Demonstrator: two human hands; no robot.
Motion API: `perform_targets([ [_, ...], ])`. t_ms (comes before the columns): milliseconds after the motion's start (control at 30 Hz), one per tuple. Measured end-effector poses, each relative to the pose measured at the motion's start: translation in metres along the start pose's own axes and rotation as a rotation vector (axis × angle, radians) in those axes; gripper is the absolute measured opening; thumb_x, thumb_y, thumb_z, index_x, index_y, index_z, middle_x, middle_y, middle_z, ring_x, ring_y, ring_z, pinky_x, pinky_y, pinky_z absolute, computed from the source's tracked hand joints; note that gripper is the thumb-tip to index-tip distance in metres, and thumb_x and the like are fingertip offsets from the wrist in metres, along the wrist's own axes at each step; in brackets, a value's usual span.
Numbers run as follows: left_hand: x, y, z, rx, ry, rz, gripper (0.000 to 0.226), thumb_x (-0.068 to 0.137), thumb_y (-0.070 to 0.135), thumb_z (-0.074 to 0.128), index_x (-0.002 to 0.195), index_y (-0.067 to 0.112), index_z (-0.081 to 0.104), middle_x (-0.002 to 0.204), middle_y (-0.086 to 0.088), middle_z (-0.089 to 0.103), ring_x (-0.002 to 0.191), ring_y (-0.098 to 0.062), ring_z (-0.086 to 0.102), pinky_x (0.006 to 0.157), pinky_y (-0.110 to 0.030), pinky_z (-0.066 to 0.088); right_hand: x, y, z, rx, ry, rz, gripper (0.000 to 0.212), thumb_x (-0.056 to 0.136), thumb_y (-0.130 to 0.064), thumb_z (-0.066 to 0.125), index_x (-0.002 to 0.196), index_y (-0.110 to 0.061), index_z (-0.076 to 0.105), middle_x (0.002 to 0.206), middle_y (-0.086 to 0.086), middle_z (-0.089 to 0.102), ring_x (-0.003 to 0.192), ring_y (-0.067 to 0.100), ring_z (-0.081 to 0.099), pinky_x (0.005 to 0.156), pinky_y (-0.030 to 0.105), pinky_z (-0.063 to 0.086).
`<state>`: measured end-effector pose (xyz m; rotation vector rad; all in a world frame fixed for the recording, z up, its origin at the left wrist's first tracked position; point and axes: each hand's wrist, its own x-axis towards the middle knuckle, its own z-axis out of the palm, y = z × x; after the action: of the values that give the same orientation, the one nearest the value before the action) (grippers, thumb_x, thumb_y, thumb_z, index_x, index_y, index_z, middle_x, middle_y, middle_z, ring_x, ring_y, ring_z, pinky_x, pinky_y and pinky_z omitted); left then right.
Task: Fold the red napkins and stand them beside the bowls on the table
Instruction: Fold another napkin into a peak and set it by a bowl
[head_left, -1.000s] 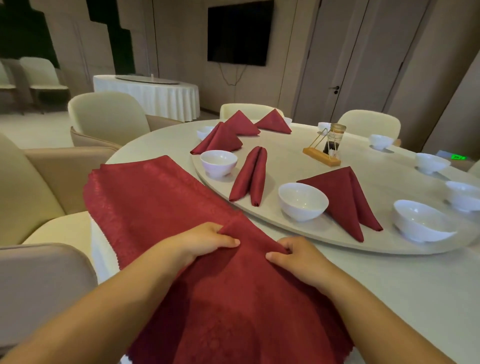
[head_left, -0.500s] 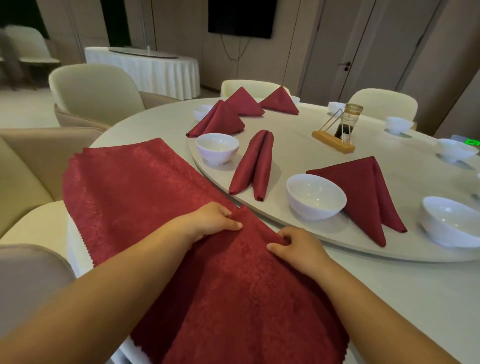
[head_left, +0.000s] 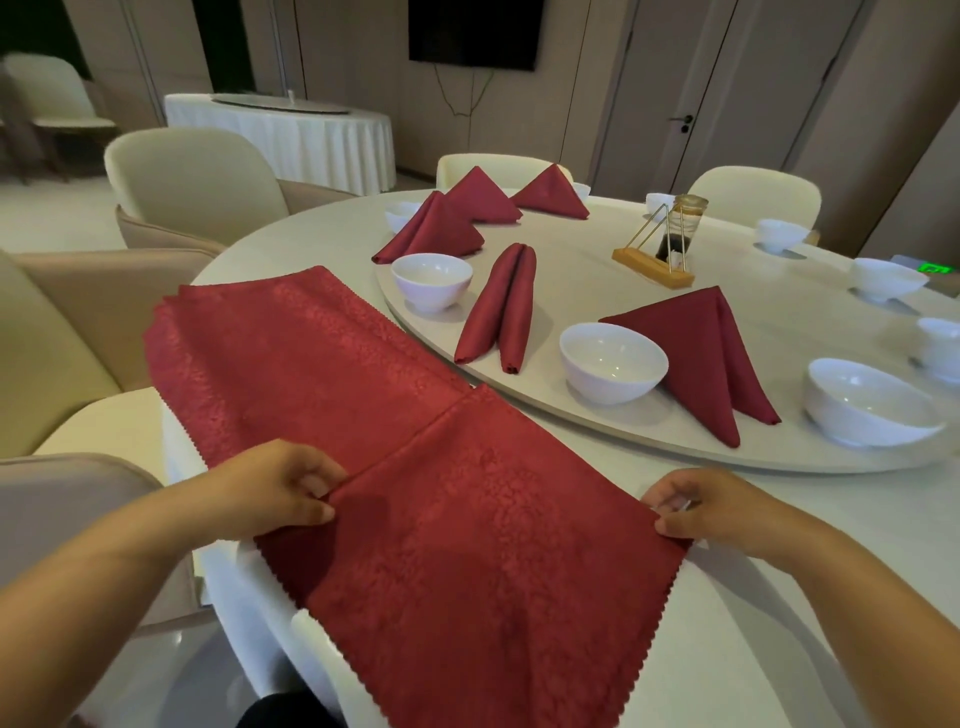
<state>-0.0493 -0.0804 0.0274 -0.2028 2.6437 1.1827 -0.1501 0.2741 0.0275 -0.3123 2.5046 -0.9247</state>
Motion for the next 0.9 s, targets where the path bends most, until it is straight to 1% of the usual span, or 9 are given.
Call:
perform_targets([
  [67, -0.007, -0.009, -0.004, -0.017, 0.006, -0.045, 0.031, 0.078, -0.007, 0.065, 0.08, 0.024, 0.064, 0.06, 0.015, 0.068, 0.055, 0.002, 0.058, 0.064, -0.016, 0.048, -0.004, 0.001, 0.001, -0.002, -0.012, 0.003, 0.017, 0.081, 0.001, 0.063, 0.076, -0.016, 0.061, 0.072, -0.003, 0.054, 0.048, -0.003, 0.048, 0.046, 0.008, 0.037],
  [133, -0.01, -0.016, -0.007, -0.056, -0.013, -0.101, 0.031, 0.078, -0.013, 0.062, 0.085, 0.017, 0.065, 0.061, 0.01, 0.069, 0.059, -0.003, 0.061, 0.07, -0.023, 0.049, -0.004, 0.001, 0.004, -0.025, 0.0, 0.004, 0.019, 0.08, 0.003, 0.062, 0.073, -0.015, 0.06, 0.068, -0.003, 0.054, 0.05, 0.002, 0.048, 0.046, 0.008, 0.036],
  [200, -0.012, -0.018, -0.007, -0.068, -0.017, -0.137, 0.032, 0.077, -0.017, 0.06, 0.084, 0.014, 0.064, 0.059, 0.008, 0.067, 0.056, -0.002, 0.061, 0.063, -0.016, 0.049, -0.003, 0.0, 0.007, -0.059, 0.028, -0.007, 0.02, 0.079, 0.006, 0.061, 0.071, -0.013, 0.06, 0.065, -0.002, 0.052, 0.054, 0.006, 0.046, 0.045, 0.007, 0.036],
  [267, -0.012, -0.017, -0.004, -0.026, 0.007, -0.138, 0.034, 0.075, -0.017, 0.061, 0.078, 0.018, 0.061, 0.06, 0.009, 0.064, 0.052, 0.001, 0.059, 0.055, -0.009, 0.045, -0.001, -0.001, 0.01, -0.088, 0.052, -0.01, 0.022, 0.079, 0.007, 0.06, 0.069, -0.013, 0.058, 0.064, -0.002, 0.051, 0.055, 0.007, 0.047, 0.044, 0.006, 0.036],
  [367, -0.009, -0.013, 0.003, 0.091, 0.036, -0.119, 0.031, 0.074, -0.011, 0.066, 0.074, 0.019, 0.058, 0.066, 0.006, 0.057, 0.058, -0.005, 0.052, 0.052, -0.006, 0.039, 0.002, -0.001, 0.011, -0.111, 0.076, 0.0, 0.024, 0.08, 0.008, 0.059, 0.067, -0.013, 0.057, 0.063, -0.001, 0.053, 0.055, 0.007, 0.048, 0.043, 0.005, 0.036],
  [500, -0.003, -0.003, 0.005, 0.186, 0.035, -0.082, 0.025, 0.075, -0.006, 0.068, 0.088, 0.013, 0.06, 0.07, 0.008, 0.054, 0.061, -0.003, 0.049, 0.054, -0.007, 0.039, 0.002, 0.001, 0.006, -0.093, 0.132, 0.001, 0.026, 0.08, 0.007, 0.058, 0.065, -0.014, 0.056, 0.064, -0.002, 0.055, 0.056, 0.007, 0.049, 0.043, 0.004, 0.036],
  [667, 0.008, 0.001, 0.007, 0.277, 0.115, -0.003, 0.03, 0.074, -0.003, 0.069, 0.073, 0.022, 0.052, 0.065, 0.007, 0.047, 0.061, -0.009, 0.044, 0.055, -0.009, 0.035, 0.005, 0.008, 0.005, -0.033, 0.165, -0.009, 0.027, 0.079, 0.009, 0.059, 0.065, -0.013, 0.056, 0.064, 0.0, 0.055, 0.058, 0.009, 0.049, 0.045, 0.005, 0.037],
  [800, 0.006, -0.008, 0.011, 0.212, 0.159, 0.016, 0.031, 0.075, -0.002, 0.07, 0.066, 0.024, 0.054, 0.062, 0.009, 0.049, 0.051, 0.0, 0.045, 0.053, -0.008, 0.037, 0.007, 0.013, 0.007, -0.015, 0.154, -0.054, 0.028, 0.081, 0.012, 0.054, 0.066, -0.012, 0.055, 0.064, 0.001, 0.053, 0.058, 0.01, 0.048, 0.047, 0.004, 0.038],
  [900, 0.002, -0.021, 0.017, 0.159, 0.256, 0.041, 0.033, 0.074, -0.001, 0.071, 0.06, 0.025, 0.057, 0.057, 0.007, 0.053, 0.054, -0.004, 0.049, 0.054, -0.011, 0.034, 0.007, 0.018, 0.011, -0.015, 0.186, -0.119, 0.034, 0.08, 0.016, 0.051, 0.062, -0.012, 0.053, 0.062, 0.0, 0.052, 0.058, 0.011, 0.047, 0.049, 0.005, 0.038],
])
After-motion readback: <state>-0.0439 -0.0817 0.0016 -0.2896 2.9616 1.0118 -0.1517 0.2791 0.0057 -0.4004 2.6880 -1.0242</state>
